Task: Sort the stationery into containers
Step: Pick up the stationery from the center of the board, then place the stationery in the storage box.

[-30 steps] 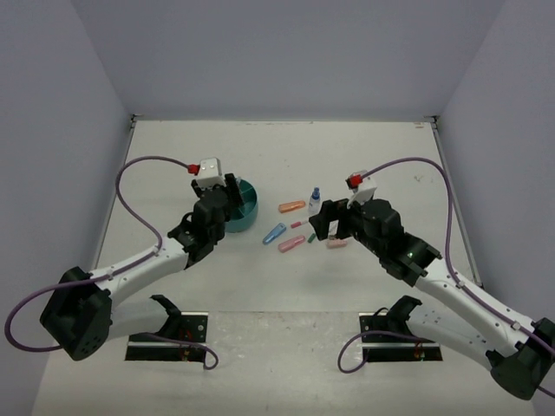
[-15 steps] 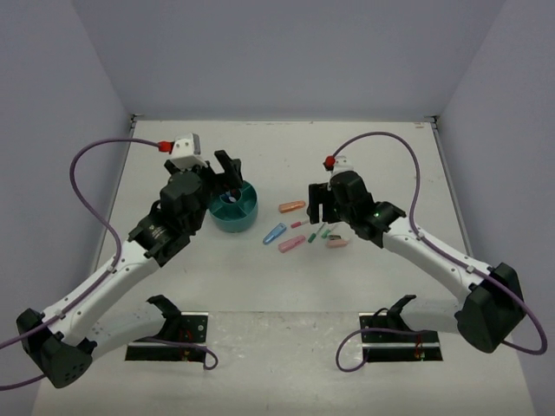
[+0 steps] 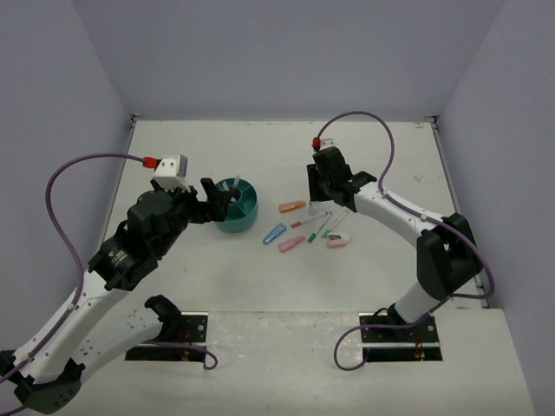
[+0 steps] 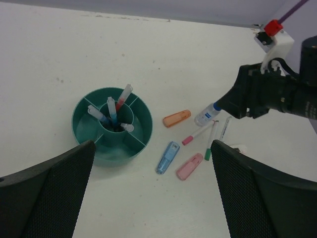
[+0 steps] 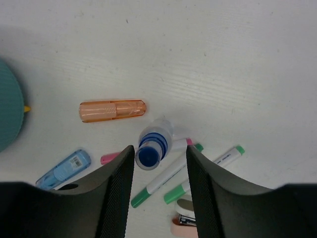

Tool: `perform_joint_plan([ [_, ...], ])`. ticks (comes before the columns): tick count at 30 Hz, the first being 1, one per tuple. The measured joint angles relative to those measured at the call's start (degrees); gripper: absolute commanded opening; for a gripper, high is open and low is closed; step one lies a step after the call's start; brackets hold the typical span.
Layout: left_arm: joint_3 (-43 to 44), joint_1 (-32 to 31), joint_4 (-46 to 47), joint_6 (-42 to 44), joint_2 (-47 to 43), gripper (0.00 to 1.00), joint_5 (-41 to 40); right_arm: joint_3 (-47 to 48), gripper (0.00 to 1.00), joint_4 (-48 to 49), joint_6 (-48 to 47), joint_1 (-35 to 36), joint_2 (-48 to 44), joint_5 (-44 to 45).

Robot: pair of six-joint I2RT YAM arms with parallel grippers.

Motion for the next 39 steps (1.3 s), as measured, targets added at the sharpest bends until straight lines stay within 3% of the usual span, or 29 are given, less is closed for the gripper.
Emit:
perform_joint_plan([
  [6, 0.5, 0.0, -4.5, 2.0, -4.1, 1.00, 3.5, 1.2, 0.17, 0.8, -0.1, 0.0, 3.3, -0.2],
  [7, 0.5, 0.0, -5.3, 2.4, -4.6, 1.00, 3.8, 1.4, 0.05, 1.0, -0.1, 0.0, 3.2, -0.1],
  [8, 0.5, 0.0, -6.0, 2.7, -5.0, 1.00, 3.9, 1.4, 0.02, 1.0, 0.0, 0.0, 3.3, -0.1],
  [19, -2.8, 0.0, -9.7, 4.9, -11.8, 1.00, 1.7, 2.5, 0.00, -1.9, -0.3, 0.0, 1.1, 2.5],
  [27, -12.1, 0.0, -6.8, 3.8, -21.6, 1.00, -5.6, 7.0, 0.00, 3.7, -1.3, 1.9, -6.1, -11.0],
  [32, -13.4, 0.0, -6.8, 3.0, -21.7, 1.00, -7.7, 15.3, 0.00, 8.2, -1.9, 3.8, -1.8, -18.0],
  [39, -13.4, 0.0, -6.7, 2.3, -21.9, 1.00, -8.6, 28.3, 0.00, 8.2, -2.4, 6.3, 11.8, -18.6],
])
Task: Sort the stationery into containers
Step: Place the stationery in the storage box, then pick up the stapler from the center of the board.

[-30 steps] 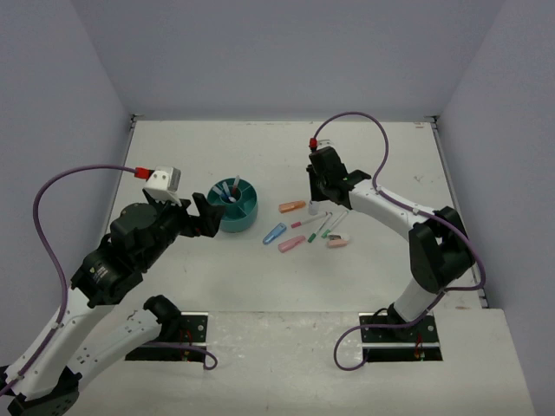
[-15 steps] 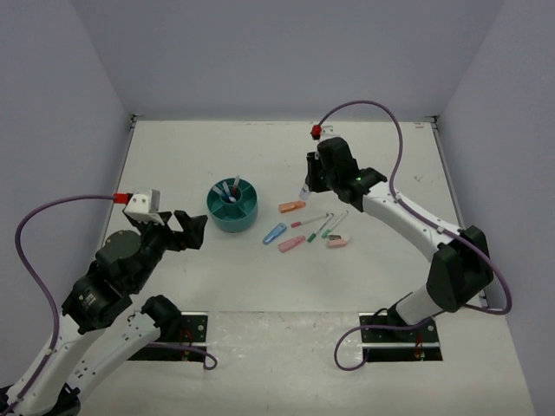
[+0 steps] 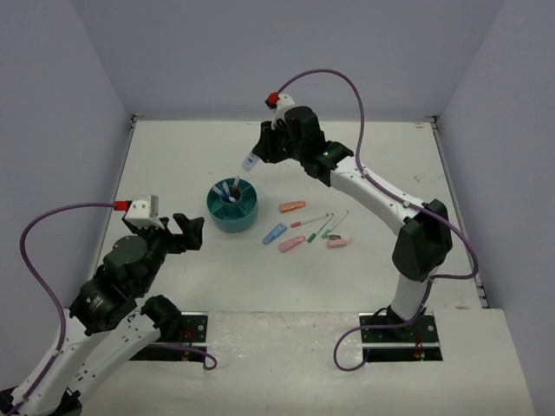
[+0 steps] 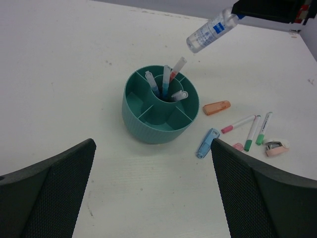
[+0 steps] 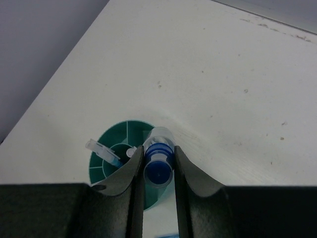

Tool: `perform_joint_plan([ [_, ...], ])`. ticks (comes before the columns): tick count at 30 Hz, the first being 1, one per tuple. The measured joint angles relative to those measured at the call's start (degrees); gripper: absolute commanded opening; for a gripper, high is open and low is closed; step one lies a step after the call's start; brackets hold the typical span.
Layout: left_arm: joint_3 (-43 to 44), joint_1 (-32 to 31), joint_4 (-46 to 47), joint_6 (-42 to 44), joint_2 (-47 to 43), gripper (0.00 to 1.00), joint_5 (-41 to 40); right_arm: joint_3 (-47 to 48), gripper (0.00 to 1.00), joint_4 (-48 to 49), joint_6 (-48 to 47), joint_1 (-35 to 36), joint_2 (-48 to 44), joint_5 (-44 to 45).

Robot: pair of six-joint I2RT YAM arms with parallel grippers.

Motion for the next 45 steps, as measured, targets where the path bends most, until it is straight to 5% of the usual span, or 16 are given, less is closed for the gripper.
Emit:
perform_joint_plan([
  [22, -0.3, 0.0, 1.1, 0.0, -1.2, 1.00, 0.7, 5.3, 0.03, -3.7, -3.5, 3.3, 10.0, -5.6],
  [29, -0.6, 0.0, 1.2, 0.0, -1.2, 1.00, 0.7, 7.6, 0.50, -5.2, -3.9, 3.3, 13.3, -5.2],
  [35, -0.7, 0.0, 1.5, 0.0, -1.2, 1.00, 0.7, 8.0, 0.67, -6.1, -4.1, 3.3, 13.2, -4.3],
  [40, -0.7, 0.0, 1.5, 0.0, -0.7, 1.00, 0.8, 7.8, 0.67, -7.4, -4.8, 3.2, 11.1, -2.6],
  [45, -0.7, 0.0, 1.5, 0.0, -0.2, 1.00, 0.7, -0.2, 0.80, -8.8, -2.5, 1.6, 0.6, 3.0],
])
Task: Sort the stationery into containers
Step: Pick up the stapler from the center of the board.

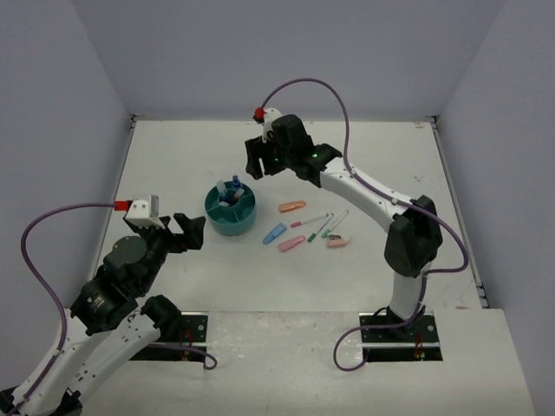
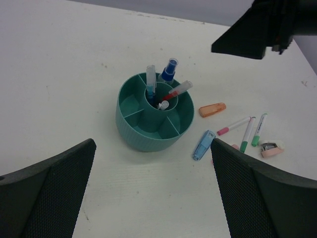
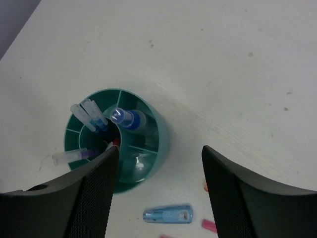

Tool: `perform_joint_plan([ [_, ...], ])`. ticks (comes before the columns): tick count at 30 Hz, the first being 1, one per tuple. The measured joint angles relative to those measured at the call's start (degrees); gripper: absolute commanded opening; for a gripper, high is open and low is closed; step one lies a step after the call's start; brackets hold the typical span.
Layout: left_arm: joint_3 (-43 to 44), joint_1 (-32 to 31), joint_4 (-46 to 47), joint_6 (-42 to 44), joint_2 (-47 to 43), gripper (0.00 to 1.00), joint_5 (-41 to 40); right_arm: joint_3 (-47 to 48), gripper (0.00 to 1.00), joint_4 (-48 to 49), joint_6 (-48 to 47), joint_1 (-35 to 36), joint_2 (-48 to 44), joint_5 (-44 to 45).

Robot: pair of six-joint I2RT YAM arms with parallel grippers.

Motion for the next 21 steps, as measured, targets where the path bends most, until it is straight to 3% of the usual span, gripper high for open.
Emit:
perform_joint_plan([
  [5, 0.0, 0.0, 0.1, 0.0, 1.3, 1.00, 0.0, -13.9, 0.83, -1.4, 6.7, -3.0, -14.7, 12.3],
  [8, 0.0, 0.0, 0.1, 0.0, 2.2, 1.00, 0.2, -23.3, 0.72, -3.8, 11.8, -4.2, -20.3, 18.0],
  [11, 0.0, 0.0, 0.1, 0.0, 2.7, 1.00, 0.4, -30.7, 0.50, -5.1, 16.5, -4.6, -21.0, 21.2],
  [12, 0.0, 0.0, 0.1, 0.0, 2.8, 1.00, 0.4, -32.9, 0.47, -5.6, 18.4, -4.7, -20.9, 22.3],
  [17, -0.1, 0.0, 0.3, 0.0, 3.6, 1.00, 0.6, -40.1, 0.55, -7.8, 27.7, -4.7, -21.6, 27.0],
  [19, -0.2, 0.0, 0.4, 0.0, 3.7, 1.00, 0.9, -42.9, 0.72, -7.7, 30.7, -4.8, -23.0, 28.3],
  [21, -0.2, 0.0, 0.4, 0.0, 3.9, 1.00, 1.1, -45.1, 0.80, -7.9, 32.3, -4.8, -24.2, 29.0],
])
